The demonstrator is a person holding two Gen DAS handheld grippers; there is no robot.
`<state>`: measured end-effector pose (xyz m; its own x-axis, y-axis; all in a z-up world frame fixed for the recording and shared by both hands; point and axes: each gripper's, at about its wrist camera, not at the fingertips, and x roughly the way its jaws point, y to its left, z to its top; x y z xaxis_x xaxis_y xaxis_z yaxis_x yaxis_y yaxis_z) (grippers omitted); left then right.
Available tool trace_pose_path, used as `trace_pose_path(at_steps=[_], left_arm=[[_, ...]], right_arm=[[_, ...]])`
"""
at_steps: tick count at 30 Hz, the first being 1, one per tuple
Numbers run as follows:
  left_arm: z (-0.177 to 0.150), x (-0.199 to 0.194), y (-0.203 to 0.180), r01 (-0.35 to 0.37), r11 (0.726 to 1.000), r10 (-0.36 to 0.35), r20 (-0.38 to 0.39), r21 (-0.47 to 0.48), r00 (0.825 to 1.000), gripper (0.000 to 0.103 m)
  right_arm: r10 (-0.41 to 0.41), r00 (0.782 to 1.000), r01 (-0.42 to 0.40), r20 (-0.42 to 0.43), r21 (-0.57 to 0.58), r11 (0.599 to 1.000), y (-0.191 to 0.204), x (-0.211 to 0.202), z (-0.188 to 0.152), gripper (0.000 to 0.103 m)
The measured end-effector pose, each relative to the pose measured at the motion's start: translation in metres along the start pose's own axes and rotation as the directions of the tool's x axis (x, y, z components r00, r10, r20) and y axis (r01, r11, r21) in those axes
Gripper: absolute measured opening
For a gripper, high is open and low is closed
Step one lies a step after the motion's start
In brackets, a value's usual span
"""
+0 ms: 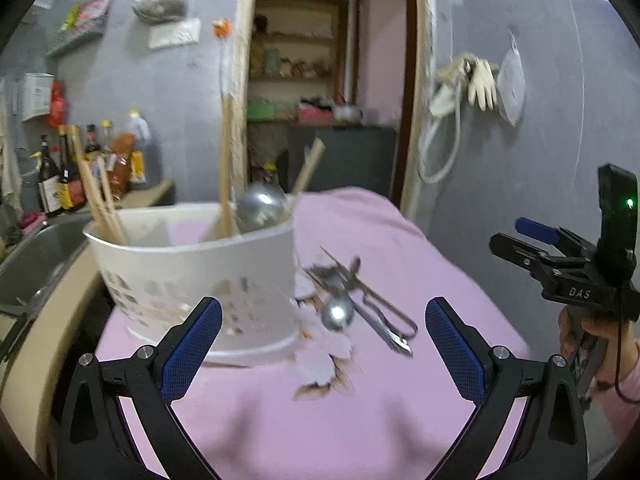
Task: Organize utensils
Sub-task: 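Lower the left tool to a metal spoon while the right tool grasps the metal peeler handle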
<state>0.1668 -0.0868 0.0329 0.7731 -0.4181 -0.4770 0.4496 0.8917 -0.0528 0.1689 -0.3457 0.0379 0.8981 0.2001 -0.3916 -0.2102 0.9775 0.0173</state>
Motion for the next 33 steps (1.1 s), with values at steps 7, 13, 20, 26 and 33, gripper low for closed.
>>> trace_pose_path(at_steps=[7,13,20,26,33], left_arm=[[-0.006,0.042,-0.015,0.045,0.996,-0.032,-0.158,0.078,0.987,0.060],[-0.007,0.081,-0.017,0.040,0.997,-0.020,-0.257,0.072,0.966,0.040],[-0.002,0.107,-0.026,0.008,0.993,0.027,-0.293,0.118,0.956,0.039],[0.000,0.128,-0.025,-0.026,0.990,0.072,-0.328,0.141,0.942,0.037],[-0.002,0.138,-0.021,-0.049,0.989,0.095,-0.347,0.137,0.933,0.034]], right_arm=[[0.112,0.973,-0.104,-0.202,0.051,0.993,-0.010,0.030,-0.019,0.068],[0.179,0.932,-0.162,-0.316,0.081,0.983,-0.012,0.053,-0.028,0.048],[0.234,0.886,-0.214,-0.399,0.095,0.972,-0.009,0.075,-0.030,0.036],[0.260,0.871,-0.245,-0.417,0.091,0.965,-0.002,0.081,-0.032,0.033],[0.277,0.860,-0.267,-0.428,0.084,0.960,0.008,0.087,-0.030,0.033]])
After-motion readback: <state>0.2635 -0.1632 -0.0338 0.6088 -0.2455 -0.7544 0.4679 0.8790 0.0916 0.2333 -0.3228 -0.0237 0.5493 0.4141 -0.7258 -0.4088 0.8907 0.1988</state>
